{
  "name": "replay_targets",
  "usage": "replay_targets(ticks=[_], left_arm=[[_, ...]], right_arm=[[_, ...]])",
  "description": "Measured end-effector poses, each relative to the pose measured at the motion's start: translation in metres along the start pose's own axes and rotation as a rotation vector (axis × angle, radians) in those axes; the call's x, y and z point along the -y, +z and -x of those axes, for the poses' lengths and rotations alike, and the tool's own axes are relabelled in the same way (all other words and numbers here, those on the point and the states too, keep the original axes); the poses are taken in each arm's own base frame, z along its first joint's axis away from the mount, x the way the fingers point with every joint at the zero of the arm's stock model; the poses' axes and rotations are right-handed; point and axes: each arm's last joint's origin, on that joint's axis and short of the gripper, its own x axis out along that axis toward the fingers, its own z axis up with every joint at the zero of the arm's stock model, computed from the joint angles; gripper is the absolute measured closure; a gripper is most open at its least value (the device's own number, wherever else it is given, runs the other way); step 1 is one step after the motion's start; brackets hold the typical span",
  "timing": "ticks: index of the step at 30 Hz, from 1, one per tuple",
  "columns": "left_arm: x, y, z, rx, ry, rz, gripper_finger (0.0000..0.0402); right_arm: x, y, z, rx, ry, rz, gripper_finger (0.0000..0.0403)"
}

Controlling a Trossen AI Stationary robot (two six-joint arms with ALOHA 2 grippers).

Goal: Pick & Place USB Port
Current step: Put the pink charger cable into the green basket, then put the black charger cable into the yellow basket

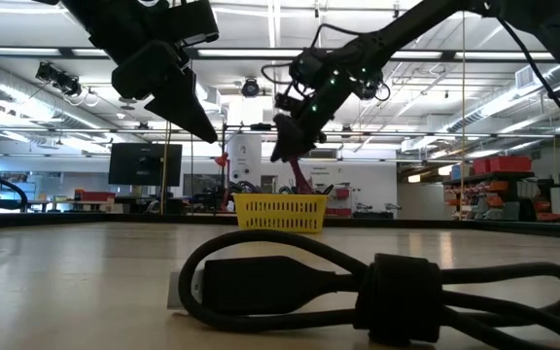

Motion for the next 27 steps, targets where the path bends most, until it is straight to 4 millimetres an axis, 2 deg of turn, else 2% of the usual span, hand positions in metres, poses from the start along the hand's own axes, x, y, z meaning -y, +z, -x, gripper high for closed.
replay_targets(ticks=[8, 13, 21, 27], left_arm=[[0.0, 0.0, 0.0, -0.001, 0.001, 0.002, 0.0346], [0.0, 0.0, 0.0, -0.002, -0.001, 0.001, 0.0346], [0.0, 0.0, 0.0, -0.002, -0.002, 0.002, 0.0346], [0.0, -0.002, 0.0, -0.015, 0.001, -0.007, 0.0346]], right_arm=[[-0.01, 0.017, 0.01, 0.029, 0.017, 0.029, 0.0144], [-0.009, 0.005, 0.009, -0.087, -0.013, 0.017, 0.016], [-0.008, 0.008, 0.008, -0.051, -0.03, 0.012, 0.0176], [-0.011, 0.004, 0.009, -0.095, 0.034, -0.041, 0.0179]])
